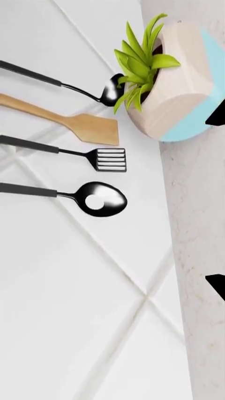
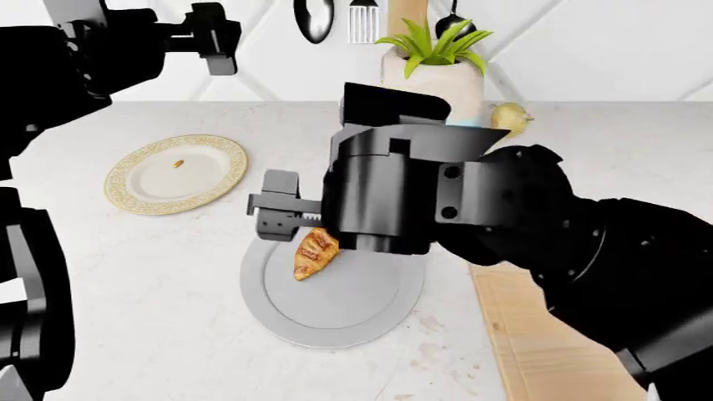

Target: From the different types of pastries on the counter, select a croissant and place it on the cutting board. Then retrieve a jar of jam from the cabinet and place it alongside the croissant on the cutting board.

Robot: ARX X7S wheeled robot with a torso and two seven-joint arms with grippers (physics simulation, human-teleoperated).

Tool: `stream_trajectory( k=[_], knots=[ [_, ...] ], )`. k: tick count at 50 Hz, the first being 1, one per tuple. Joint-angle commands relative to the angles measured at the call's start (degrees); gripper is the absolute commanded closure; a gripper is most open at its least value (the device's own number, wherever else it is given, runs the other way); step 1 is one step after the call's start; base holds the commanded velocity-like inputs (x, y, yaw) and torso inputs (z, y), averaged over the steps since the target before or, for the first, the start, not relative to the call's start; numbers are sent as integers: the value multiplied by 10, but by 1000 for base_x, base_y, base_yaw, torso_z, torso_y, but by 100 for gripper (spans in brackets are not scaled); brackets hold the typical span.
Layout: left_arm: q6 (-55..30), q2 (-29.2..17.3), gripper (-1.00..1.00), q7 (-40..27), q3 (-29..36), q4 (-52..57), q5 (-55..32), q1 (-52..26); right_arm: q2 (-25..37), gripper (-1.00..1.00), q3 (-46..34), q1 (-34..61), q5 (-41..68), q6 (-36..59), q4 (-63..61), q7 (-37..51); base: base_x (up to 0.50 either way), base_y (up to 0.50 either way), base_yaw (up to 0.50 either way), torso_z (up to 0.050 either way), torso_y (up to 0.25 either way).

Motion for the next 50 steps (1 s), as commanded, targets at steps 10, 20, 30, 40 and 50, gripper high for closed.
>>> stream_trajectory(
  k=[10,20,30,40,50],
  knots=[
    [4,-4,-100,0,1,-5,-3,2,-66,-100,-41,22,22,-89,136,-54,0,0,0,0,0],
    [2,-5,-100,-4,-3,0,-7,7,-78,-100,-54,25,10,-102,148,-55,0,0,0,0,0],
    [5,-7,-100,-5,-6,0,-9,12,-75,-100,-77,26,-16,-116,155,-48,0,0,0,0,0],
    [6,-6,-100,-8,-6,0,-11,11,-46,-100,-97,56,-79,-183,86,5,0,0,0,0,0],
    [14,-6,-100,-5,-7,3,-14,8,-33,-100,-141,51,-67,-241,50,8,0,0,0,0,0]
  ],
)
